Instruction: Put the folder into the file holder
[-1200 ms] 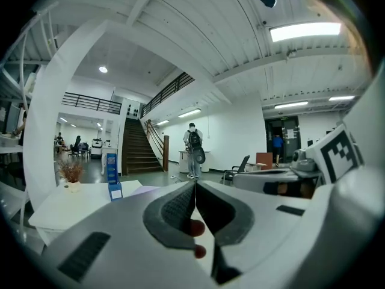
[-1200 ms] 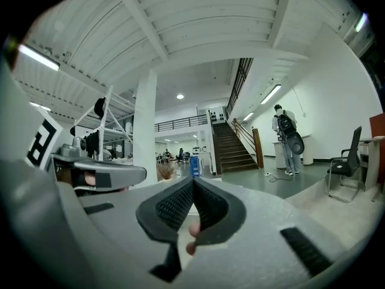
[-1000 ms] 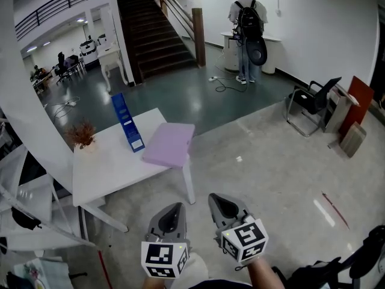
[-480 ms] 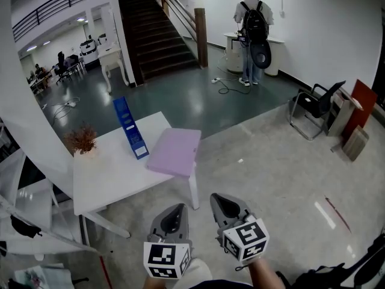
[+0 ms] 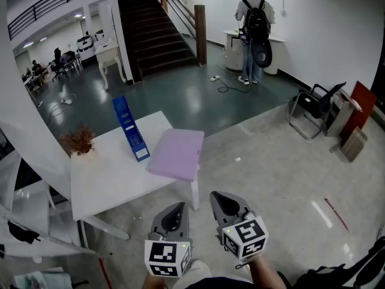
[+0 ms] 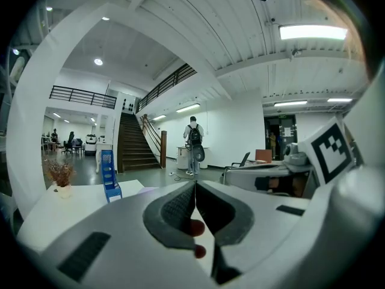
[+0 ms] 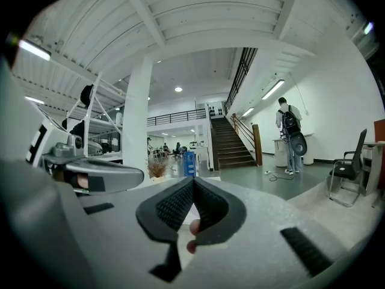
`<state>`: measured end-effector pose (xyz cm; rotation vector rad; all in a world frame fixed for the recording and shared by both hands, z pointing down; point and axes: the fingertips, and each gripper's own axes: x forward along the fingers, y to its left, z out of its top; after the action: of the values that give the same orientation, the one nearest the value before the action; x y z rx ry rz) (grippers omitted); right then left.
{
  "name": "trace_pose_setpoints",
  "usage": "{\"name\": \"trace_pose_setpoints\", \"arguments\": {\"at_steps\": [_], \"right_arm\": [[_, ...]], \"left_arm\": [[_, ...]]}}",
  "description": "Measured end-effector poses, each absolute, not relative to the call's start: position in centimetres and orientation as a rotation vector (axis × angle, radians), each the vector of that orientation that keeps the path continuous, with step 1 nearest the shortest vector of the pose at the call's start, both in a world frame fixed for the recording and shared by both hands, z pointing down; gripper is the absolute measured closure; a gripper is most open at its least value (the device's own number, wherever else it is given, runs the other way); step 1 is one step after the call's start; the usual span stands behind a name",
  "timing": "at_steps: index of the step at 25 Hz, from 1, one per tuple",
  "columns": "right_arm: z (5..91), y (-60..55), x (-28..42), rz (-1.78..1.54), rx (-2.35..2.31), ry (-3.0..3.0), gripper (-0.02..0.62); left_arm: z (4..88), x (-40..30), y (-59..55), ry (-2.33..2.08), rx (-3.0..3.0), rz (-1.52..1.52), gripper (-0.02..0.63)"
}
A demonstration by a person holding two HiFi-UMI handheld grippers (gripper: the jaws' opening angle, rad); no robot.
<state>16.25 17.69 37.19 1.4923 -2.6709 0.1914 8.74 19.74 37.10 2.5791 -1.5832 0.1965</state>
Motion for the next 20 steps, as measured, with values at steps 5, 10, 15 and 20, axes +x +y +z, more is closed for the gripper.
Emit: {"name": "trace_pose_setpoints", "arguments": {"at_steps": [5, 10, 15, 20], "right_arm": [[37.4, 16.0, 15.3, 0.192, 1.502, -2.652, 0.594], [37.8, 14.8, 14.5, 0.187, 1.516, -2.634, 0.594], [38.5, 13.9, 14.2, 0.172, 1.532, -2.61, 0.594], [38.5, 13.3, 13.7, 0.153, 1.54, -2.611, 0.595]], "left_arm": [[37.7, 7.9, 18.0, -1.559, 2.588, 0.204, 0.6], [37.9, 7.0, 16.6, -1.538, 2.6, 0.203, 0.601], [38.1, 6.6, 15.9, -1.526, 2.604, 0.199, 0.6], [38.5, 6.2, 15.4, -1.519, 2.607, 0.196, 0.6]]}}
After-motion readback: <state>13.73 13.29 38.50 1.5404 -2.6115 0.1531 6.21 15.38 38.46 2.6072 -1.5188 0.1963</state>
